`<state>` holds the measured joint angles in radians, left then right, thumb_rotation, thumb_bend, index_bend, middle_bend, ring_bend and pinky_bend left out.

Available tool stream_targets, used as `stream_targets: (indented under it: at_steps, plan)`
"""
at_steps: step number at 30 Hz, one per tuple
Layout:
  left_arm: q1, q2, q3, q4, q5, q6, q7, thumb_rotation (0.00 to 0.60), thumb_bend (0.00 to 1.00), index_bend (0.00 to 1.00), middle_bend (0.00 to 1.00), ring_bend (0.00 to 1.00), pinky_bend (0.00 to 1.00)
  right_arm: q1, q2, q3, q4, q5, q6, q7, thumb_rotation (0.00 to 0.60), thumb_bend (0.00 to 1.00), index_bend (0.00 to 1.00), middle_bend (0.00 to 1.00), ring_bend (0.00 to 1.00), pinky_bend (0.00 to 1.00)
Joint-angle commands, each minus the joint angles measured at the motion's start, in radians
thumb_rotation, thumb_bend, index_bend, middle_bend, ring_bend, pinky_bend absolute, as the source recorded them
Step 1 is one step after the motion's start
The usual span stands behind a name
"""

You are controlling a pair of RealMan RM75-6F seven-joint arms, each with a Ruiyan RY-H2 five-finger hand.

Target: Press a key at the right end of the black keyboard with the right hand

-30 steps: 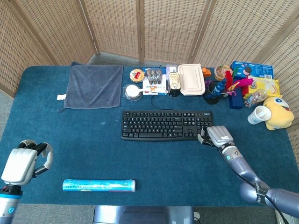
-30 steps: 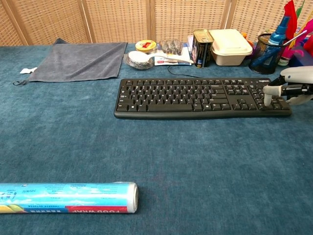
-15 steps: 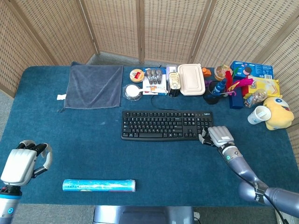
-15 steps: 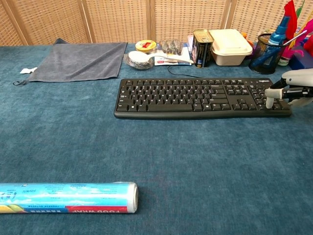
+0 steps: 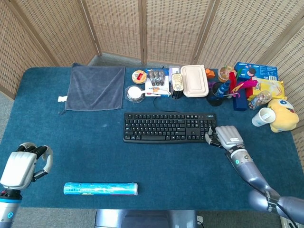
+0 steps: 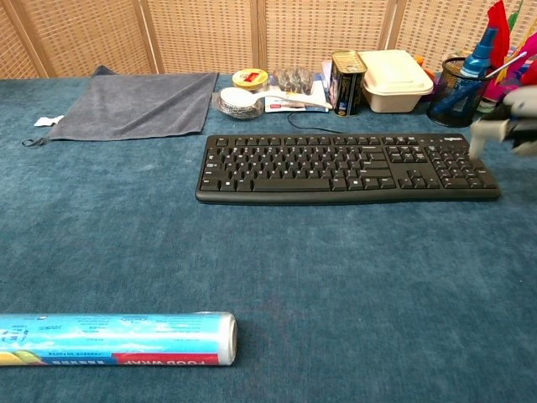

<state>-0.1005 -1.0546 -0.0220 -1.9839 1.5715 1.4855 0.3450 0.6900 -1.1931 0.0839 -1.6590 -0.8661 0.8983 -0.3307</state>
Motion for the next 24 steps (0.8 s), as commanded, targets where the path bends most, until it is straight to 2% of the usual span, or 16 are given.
stream_targets:
  at_steps: [1,6,11,16,24]
  plan:
    - [0.007,-0.002,0.008,0.004,0.006,0.006,-0.006,0.000,0.46,0.46,0.58,0.53,0.30,-0.065,0.091,0.019,-0.116,-0.057,0.094,0.064,0.000,0.54,0.33,0.90,0.96,0.78]
    - [0.032,-0.002,0.029,0.018,0.012,0.026,-0.030,0.000,0.46,0.46,0.58,0.53,0.30,-0.169,0.128,-0.002,-0.183,-0.187,0.220,0.158,0.000,0.53,0.33,0.69,0.80,0.67]
    - [0.061,-0.002,0.047,0.038,0.014,0.052,-0.063,0.000,0.46,0.46,0.58,0.53,0.30,-0.283,0.115,-0.040,-0.193,-0.337,0.373,0.239,0.000,0.52,0.34,0.57,0.67,0.62]
    - [0.080,-0.012,0.060,0.058,0.016,0.064,-0.088,0.000,0.46,0.46,0.58,0.53,0.30,-0.363,0.093,-0.067,-0.177,-0.439,0.486,0.274,0.000,0.52,0.35,0.54,0.61,0.57]
    - [0.095,-0.032,0.072,0.095,0.024,0.069,-0.119,0.000,0.46,0.46,0.58,0.53,0.30,-0.447,0.073,-0.091,-0.161,-0.478,0.562,0.254,0.000,0.51,0.36,0.54,0.60,0.57]
